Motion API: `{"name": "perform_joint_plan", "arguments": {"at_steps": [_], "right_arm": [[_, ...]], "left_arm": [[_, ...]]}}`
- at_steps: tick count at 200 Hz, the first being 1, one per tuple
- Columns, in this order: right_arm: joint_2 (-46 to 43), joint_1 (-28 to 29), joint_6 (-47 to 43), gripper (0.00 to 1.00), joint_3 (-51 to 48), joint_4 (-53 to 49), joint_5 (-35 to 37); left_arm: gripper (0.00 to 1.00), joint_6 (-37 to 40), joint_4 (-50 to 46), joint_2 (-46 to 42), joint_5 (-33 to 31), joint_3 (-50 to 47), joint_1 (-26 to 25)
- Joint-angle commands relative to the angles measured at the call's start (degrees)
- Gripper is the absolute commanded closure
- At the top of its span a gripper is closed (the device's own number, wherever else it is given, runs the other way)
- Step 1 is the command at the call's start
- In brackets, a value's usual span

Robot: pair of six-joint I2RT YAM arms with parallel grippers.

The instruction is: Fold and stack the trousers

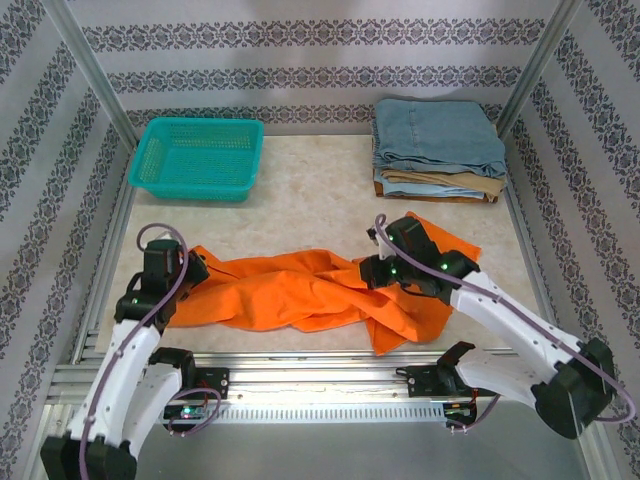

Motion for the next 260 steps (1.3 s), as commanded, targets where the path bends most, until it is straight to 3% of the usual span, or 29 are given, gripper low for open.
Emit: {"name": "perform_joint_plan", "arguments": {"at_steps": [1,18,42,58,73,88,117,134,151,167,179,211,235,251,260], "right_arm": [[-5.42,3.58,2.69,1.00,-3.11,-3.21,-2.62],[-6.94,7.27,5.23,1.00,-6.29,-5.87,-1.65],[-6.12,11.66,10.24,0.95,-12.54,-4.53,0.91],[-3.73,12.91,11.99,0.93,-14.57,-1.89,0.24],[-1.12,14.09,11.73,0.66,-13.64,-2.75,2.62],[0.65,14.46,10.32,0.64,-11.16,-4.82,4.01],[0.32,14.75,8.08,0.45,-2.59,-9.18,9.80],[1.63,14.75,5.72,0.42,3.78,-11.26,13.36],[5.05,14.67,3.09,0.38,8.30,-10.54,15.62],[10.54,13.87,-0.01,0.33,11.80,-8.56,15.18],[15.67,12.57,-2.06,0.31,14.60,-7.18,14.18],[28.55,11.59,-8.03,0.25,21.21,-5.25,9.43],[36.39,11.76,-10.89,0.26,23.57,-4.83,6.32],[39.65,11.33,-11.32,0.31,24.06,-4.22,7.18],[41.36,10.58,-11.66,0.42,24.67,-4.04,6.44]], "left_arm": [[1.00,-3.96,-10.85,-7.20,3.75,-0.35,-0.36],[1.00,-4.80,-11.99,-10.59,5.78,-0.38,-0.31],[1.00,-6.91,-5.14,-6.62,10.64,-0.66,-0.33],[0.81,-7.56,1.03,-0.07,11.09,0.33,-0.65],[0.62,-6.59,6.04,7.11,10.59,2.35,-2.15],[0.48,-4.20,9.23,14.42,8.19,5.13,-3.84],[0.03,1.79,7.16,26.86,-2.67,11.81,-3.83],[0.00,3.45,6.64,30.00,-9.80,13.24,-3.54],[0.00,3.73,6.63,32.20,-12.60,14.15,-3.13],[0.04,4.70,7.49,35.18,-12.53,14.73,-2.95],[0.14,5.47,7.51,38.04,-11.52,15.04,-2.87],[0.67,5.35,10.25,39.57,-9.40,11.41,-2.65],[1.00,5.74,10.34,38.52,-8.31,9.83,-2.48],[1.00,6.24,9.78,37.42,-7.80,9.40,-2.42],[1.00,6.50,9.77,36.05,-7.27,9.14,-2.44]]}}
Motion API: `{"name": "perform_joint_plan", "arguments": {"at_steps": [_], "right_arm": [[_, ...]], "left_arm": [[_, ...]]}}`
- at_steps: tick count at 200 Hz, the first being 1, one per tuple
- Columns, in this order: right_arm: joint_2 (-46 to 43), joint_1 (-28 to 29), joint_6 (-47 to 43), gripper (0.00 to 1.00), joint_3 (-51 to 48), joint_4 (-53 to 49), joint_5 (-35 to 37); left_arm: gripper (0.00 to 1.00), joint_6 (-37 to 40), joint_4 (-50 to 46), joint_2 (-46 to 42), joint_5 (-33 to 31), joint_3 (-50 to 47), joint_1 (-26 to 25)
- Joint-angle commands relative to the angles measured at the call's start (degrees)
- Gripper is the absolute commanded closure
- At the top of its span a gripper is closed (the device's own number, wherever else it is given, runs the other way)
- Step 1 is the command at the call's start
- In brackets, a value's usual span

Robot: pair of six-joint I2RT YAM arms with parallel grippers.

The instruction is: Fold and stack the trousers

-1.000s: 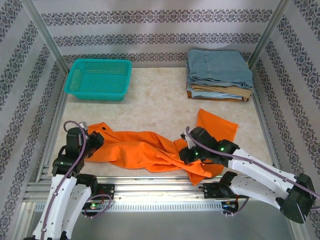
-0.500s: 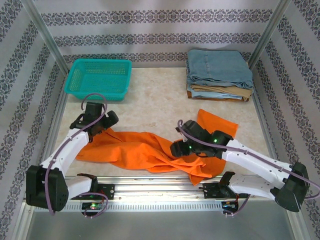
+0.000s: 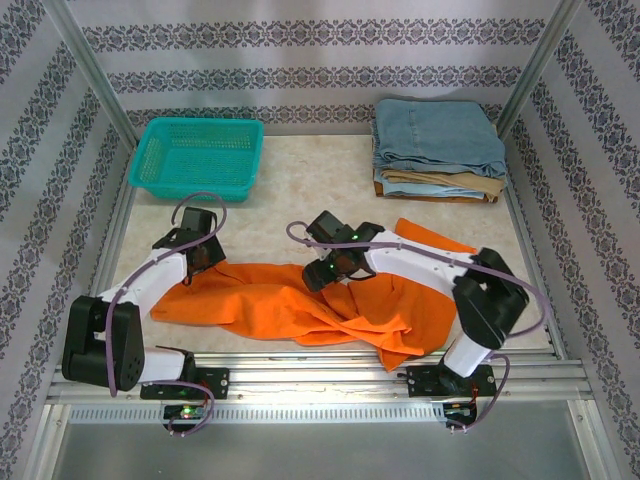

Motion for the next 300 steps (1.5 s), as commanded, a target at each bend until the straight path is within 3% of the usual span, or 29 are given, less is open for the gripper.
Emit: {"name": "perform_joint_plan", "arguments": {"at_steps": [1,17,28,78,110,133,155,192,227,264,300], "right_arm": [[3.32,-1.16,-3.30,0.43,2.46,0.28,-2.10],[4.75,-2.66,-2.89,0.81,3.07,1.13,-2.02],[4.46,-4.14,-2.08,1.00,3.69,1.54,-0.76],[1.19,-11.42,0.75,1.00,11.41,2.30,3.52],[-0.61,-20.02,2.54,1.00,16.72,2.87,3.53],[-0.02,-25.85,3.14,1.00,20.63,2.49,0.71],[2.97,-28.84,3.37,1.00,23.32,1.48,-2.39],[5.72,-29.05,3.09,1.00,22.39,0.84,-7.03],[-5.61,-24.37,3.88,1.00,10.23,5.93,-7.40],[-20.88,-19.25,4.92,1.00,1.26,6.53,-2.94],[-29.40,-20.57,4.51,1.00,-0.03,6.16,2.34]], "left_arm": [[1.00,1.45,0.70,-3.43,1.60,-0.84,0.52],[1.00,1.82,0.04,-6.82,2.01,-0.51,0.52],[1.00,2.47,-0.89,-9.03,2.04,0.47,0.50],[1.00,4.81,-6.47,-12.95,3.59,10.24,0.60],[1.00,4.70,-8.12,-17.13,4.41,15.26,0.99],[1.00,3.10,-9.79,-22.15,2.60,14.35,1.04],[1.00,-2.18,-12.37,-30.08,1.61,6.40,1.00],[1.00,-9.03,-17.81,-47.63,5.21,-7.96,1.02],[1.00,-11.83,-23.75,-58.06,4.36,-10.52,1.05],[1.00,-11.84,-20.68,-52.29,4.12,-6.41,1.06],[1.00,-8.50,-17.67,-47.00,2.40,0.56,1.09]]}}
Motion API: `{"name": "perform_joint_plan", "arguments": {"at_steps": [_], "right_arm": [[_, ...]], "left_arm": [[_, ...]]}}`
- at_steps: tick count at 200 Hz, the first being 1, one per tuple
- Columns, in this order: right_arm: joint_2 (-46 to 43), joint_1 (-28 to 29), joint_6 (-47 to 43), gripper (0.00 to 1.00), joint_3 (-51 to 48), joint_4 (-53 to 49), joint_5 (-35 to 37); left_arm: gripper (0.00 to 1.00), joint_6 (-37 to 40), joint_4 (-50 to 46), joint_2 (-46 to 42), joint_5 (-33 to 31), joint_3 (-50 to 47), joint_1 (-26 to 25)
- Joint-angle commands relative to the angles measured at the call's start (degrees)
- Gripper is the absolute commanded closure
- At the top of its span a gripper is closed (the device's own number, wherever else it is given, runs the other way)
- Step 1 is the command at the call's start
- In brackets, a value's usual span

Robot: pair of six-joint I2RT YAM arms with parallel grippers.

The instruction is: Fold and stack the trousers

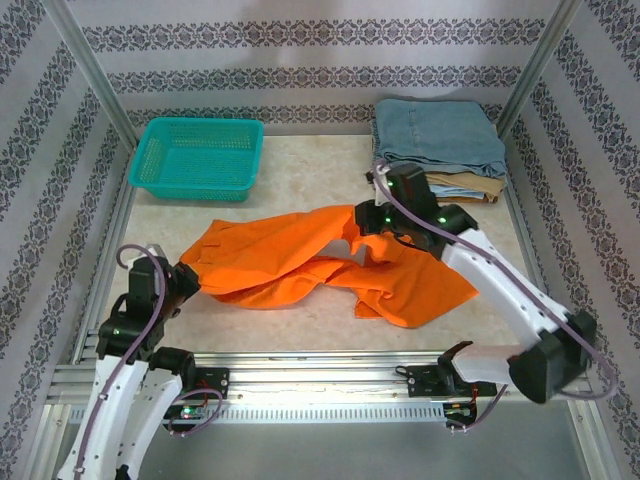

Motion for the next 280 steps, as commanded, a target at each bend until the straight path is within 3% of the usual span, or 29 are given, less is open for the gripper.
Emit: {"name": "perform_joint_plan", "arguments": {"at_steps": [1,6,22,46,83,108,130,146,176,222,260,280], "right_arm": [[-3.99,-1.95,0.67,1.00,-1.01,1.81,6.02],[-4.33,-2.45,0.83,1.00,-0.94,1.91,5.80],[-4.14,-2.87,0.80,1.00,-0.21,1.77,4.35],[-5.05,-0.84,1.55,1.00,-0.88,2.04,-1.03],[-9.93,4.25,2.44,1.00,-5.06,1.20,-1.17],[-10.69,4.43,2.26,1.00,-6.97,1.84,0.26],[-8.88,4.41,1.39,1.00,-6.34,0.96,1.07],[-8.49,4.55,1.74,1.00,-6.96,1.32,0.48],[-9.19,4.60,2.22,1.00,-10.53,1.84,0.52],[-8.49,3.64,3.06,1.00,-14.84,3.62,-0.45],[-6.45,3.37,3.40,1.00,-15.92,4.45,-2.04],[-6.50,3.28,3.51,1.00,-16.75,4.74,-2.19]], "left_arm": [[1.00,2.09,2.66,1.46,-2.43,5.42,0.71],[0.96,2.34,2.67,1.67,-2.43,6.02,0.74],[0.52,2.82,1.74,1.35,-3.07,6.89,0.72],[0.39,2.71,-0.12,-2.02,-4.68,6.36,0.75],[0.42,3.61,-0.88,-3.51,-5.86,7.45,0.74],[0.33,3.60,5.09,2.13,-0.18,5.49,0.73],[0.21,3.81,12.90,10.47,2.01,3.63,0.68],[0.20,5.54,17.79,19.12,2.95,4.73,0.59],[0.20,6.74,23.28,35.34,4.02,9.43,-1.74],[0.31,8.01,32.79,53.98,9.51,13.91,-2.86],[0.27,10.27,29.69,63.25,2.16,18.15,-2.94],[0.26,12.23,31.65,67.41,4.20,19.45,-2.89]]}}
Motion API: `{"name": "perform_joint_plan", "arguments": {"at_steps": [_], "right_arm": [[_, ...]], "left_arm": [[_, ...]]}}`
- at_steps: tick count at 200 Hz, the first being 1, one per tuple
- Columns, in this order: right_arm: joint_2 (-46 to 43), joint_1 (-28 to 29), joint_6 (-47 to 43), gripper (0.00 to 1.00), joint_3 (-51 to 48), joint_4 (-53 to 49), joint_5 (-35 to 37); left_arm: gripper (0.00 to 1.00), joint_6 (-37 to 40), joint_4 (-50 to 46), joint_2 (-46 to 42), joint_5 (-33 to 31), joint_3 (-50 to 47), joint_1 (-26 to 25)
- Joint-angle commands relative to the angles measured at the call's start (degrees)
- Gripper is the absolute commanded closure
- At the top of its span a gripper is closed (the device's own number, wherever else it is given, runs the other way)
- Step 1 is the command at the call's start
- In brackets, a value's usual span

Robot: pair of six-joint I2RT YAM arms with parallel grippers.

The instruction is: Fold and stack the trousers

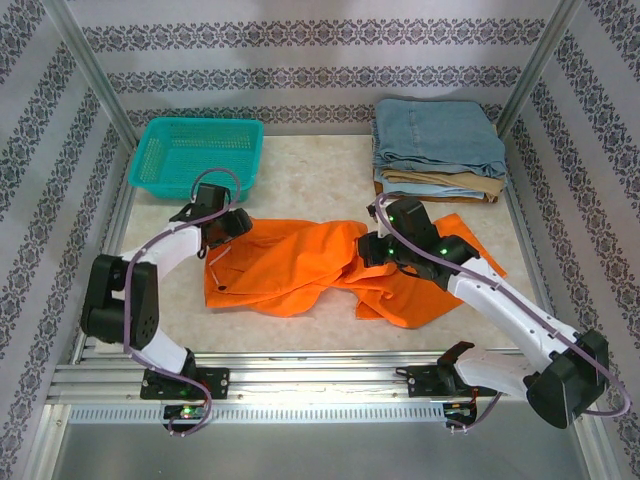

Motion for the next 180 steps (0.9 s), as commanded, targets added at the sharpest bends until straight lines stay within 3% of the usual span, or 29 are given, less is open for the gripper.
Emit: {"name": "perform_joint_plan", "arguments": {"at_steps": [1,18,37,66,96,142,180], "right_arm": [[0.20,-0.47,0.92,1.00,-1.60,1.29,-1.29],[-0.08,-0.67,0.97,1.00,-2.11,1.29,-1.29],[-0.78,-0.83,1.16,1.00,-2.69,1.27,-1.31],[-1.82,-1.07,1.32,1.00,-3.37,1.03,-1.21],[-1.84,-1.27,1.17,1.00,-3.51,1.02,-1.27],[-1.73,-1.47,0.97,1.00,-3.11,0.79,-0.70],[-3.47,-3.54,0.56,1.00,-0.83,-0.49,-1.69]], "left_arm": [[0.26,3.78,2.64,3.80,-0.32,2.40,-0.49],[0.31,4.45,5.52,7.80,4.74,3.28,-0.47],[0.38,4.04,5.62,10.89,4.88,3.46,-0.45],[0.61,2.51,7.31,9.36,4.72,0.31,-0.43],[1.00,1.82,5.47,2.85,6.71,-0.55,-0.46],[1.00,1.20,-1.43,-7.99,9.94,1.80,-0.56],[1.00,4.25,-12.30,-18.69,7.44,9.74,0.08]]}}
